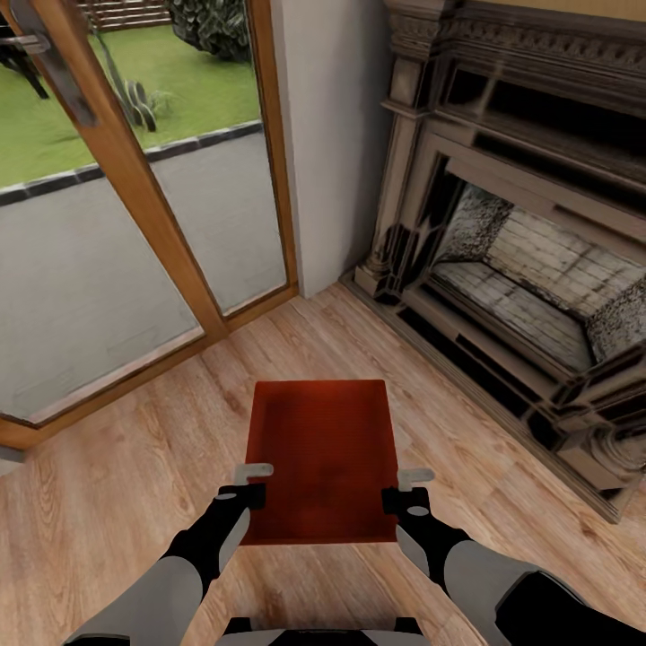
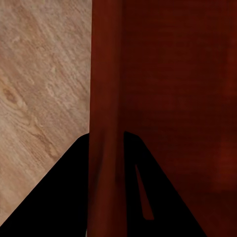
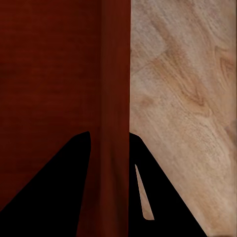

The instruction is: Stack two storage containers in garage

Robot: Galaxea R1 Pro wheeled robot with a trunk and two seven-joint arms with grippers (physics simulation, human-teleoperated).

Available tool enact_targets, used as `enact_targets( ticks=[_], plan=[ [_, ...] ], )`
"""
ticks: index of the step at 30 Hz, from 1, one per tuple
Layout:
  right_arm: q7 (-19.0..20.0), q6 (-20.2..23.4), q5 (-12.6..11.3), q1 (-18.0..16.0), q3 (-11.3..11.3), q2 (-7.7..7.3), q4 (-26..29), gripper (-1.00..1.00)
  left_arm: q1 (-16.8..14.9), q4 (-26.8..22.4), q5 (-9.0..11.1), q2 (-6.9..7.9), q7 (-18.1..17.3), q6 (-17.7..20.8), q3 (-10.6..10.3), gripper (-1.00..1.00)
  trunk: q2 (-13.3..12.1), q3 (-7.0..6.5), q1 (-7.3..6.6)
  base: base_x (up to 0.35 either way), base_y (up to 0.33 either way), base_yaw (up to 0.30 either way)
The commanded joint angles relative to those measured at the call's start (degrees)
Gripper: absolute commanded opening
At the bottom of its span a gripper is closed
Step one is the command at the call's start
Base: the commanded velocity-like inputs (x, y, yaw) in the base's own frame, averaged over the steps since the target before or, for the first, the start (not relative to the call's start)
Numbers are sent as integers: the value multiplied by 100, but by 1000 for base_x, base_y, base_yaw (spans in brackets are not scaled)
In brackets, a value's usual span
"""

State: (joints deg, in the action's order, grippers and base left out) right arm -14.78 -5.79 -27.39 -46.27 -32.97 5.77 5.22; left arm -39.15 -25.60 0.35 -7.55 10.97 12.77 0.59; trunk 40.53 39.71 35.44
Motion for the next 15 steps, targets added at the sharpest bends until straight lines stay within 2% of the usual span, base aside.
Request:
enact_targets(
  ticks=[1, 15],
  plan=[
    [-176, -328, 12, -5, 81, 3, 155, -100, 4, 10, -35, -9, 408, 49, 37, -100, 4, 4, 1, 0, 0, -20],
    [-193, -311, 18, -5, 71, 3, 155, -100, 4, 11, -26, -9, 415, 85, 29, -100, 4, 4, 1, 0, 0, -3]
  ],
)
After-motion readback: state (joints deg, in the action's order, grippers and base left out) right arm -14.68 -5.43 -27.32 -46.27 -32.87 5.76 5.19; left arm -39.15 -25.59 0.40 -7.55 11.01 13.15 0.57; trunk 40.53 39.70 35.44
